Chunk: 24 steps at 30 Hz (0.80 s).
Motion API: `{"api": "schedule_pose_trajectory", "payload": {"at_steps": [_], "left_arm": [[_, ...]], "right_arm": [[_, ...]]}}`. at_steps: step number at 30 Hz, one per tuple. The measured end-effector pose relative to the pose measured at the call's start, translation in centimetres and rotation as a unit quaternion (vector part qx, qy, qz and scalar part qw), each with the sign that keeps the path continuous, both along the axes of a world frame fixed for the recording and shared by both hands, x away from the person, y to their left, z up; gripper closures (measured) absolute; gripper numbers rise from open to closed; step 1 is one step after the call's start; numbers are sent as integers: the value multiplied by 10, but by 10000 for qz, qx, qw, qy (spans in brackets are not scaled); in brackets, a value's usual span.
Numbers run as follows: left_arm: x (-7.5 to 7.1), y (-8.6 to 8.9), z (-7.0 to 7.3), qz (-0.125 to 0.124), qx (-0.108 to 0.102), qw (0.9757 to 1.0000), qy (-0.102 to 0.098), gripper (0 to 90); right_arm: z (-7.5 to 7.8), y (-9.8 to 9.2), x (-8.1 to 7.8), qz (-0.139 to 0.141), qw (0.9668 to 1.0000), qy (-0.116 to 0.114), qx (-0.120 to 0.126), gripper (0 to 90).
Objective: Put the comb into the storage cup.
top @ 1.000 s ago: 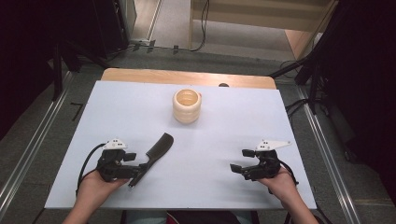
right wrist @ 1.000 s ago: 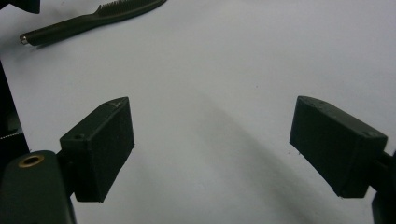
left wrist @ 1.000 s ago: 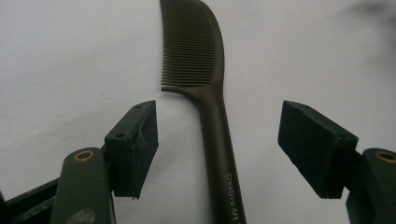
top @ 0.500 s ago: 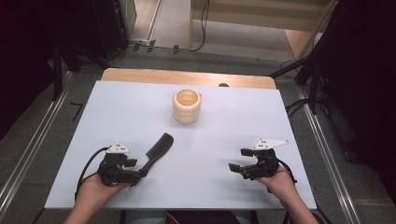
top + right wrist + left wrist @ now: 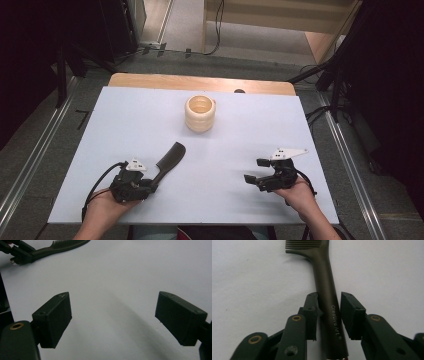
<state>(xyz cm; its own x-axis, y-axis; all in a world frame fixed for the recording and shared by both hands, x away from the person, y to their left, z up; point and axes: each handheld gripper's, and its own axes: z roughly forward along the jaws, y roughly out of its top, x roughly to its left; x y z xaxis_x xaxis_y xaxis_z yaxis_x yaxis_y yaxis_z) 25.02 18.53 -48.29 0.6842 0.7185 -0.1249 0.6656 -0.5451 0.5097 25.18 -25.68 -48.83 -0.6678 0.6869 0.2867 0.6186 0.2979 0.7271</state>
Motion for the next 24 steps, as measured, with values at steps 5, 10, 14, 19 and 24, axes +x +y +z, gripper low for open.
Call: {"api": "schedule_pose_trajectory", "payload": {"at_steps": [5, 10, 14, 19, 24], "left_arm": [[-1, 0, -2, 17, 33, 10000, -87, 710], [-5, -4, -3, -8, 201, 9994, -265, 722], [-7, -4, -4, 15, 226, 9992, -322, 726], [-7, -2, -5, -66, 166, 9991, -372, 732], [-2, 1, -4, -101, 47, 9998, -175, 733]], "right_arm": [[0, 0, 0, -9, 10000, 2, -9, 119], [0, 1, 0, -21, 10000, 5, -14, 119], [0, 1, 0, -6, 10000, 8, -27, 119], [-1, 2, 1, 28, 10000, -3, -32, 119], [0, 3, 1, 28, 10000, 7, -16, 119]]}}
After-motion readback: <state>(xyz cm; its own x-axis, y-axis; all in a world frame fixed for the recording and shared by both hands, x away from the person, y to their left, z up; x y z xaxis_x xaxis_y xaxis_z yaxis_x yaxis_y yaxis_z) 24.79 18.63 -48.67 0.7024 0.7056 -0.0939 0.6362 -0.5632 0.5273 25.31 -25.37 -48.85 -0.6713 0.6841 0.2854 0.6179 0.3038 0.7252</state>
